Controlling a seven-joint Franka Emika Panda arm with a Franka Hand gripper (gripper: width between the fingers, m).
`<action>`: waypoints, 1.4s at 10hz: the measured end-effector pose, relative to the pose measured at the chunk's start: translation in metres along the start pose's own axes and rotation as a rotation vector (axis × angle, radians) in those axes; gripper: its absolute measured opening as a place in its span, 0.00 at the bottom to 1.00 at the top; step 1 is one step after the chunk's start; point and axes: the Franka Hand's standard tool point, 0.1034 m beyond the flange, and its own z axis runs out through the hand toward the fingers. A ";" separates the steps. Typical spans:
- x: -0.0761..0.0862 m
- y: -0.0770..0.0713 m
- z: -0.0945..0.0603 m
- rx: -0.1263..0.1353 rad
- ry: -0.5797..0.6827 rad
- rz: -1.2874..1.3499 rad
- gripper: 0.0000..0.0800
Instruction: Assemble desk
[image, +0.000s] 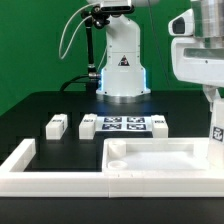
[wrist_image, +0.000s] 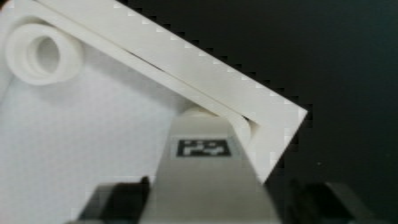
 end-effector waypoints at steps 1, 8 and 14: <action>0.000 0.000 0.000 0.000 -0.001 -0.214 0.72; 0.004 0.001 0.001 -0.051 0.070 -1.075 0.81; 0.007 0.002 0.001 -0.055 0.072 -1.087 0.36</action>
Offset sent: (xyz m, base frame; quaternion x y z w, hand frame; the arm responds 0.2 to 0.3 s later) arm 0.0000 0.0000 0.0000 0.0000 0.0000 -0.1938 0.9810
